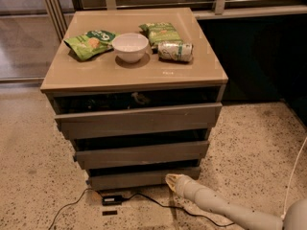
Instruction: Open bottom drawer
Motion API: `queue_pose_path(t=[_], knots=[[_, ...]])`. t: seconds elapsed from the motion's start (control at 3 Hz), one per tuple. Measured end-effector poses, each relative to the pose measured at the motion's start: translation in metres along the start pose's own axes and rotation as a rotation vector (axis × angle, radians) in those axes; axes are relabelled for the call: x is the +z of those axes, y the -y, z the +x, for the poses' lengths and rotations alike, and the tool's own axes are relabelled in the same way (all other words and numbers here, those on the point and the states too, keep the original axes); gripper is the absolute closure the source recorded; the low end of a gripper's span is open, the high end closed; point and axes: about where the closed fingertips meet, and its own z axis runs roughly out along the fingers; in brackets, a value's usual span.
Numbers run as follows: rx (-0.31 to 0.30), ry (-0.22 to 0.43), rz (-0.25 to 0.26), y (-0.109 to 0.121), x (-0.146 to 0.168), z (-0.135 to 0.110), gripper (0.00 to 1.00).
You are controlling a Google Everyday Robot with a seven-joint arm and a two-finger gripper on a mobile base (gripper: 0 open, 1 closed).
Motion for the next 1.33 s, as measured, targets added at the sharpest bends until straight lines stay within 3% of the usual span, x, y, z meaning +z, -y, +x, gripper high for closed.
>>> queue_pose_path(t=[0.67,1.33], knots=[[-0.139,-0.078,0.03,0.017,-0.001,0.017,1.0],[-0.193,-0.136,0.063,0.031,0.002,0.034,1.0]])
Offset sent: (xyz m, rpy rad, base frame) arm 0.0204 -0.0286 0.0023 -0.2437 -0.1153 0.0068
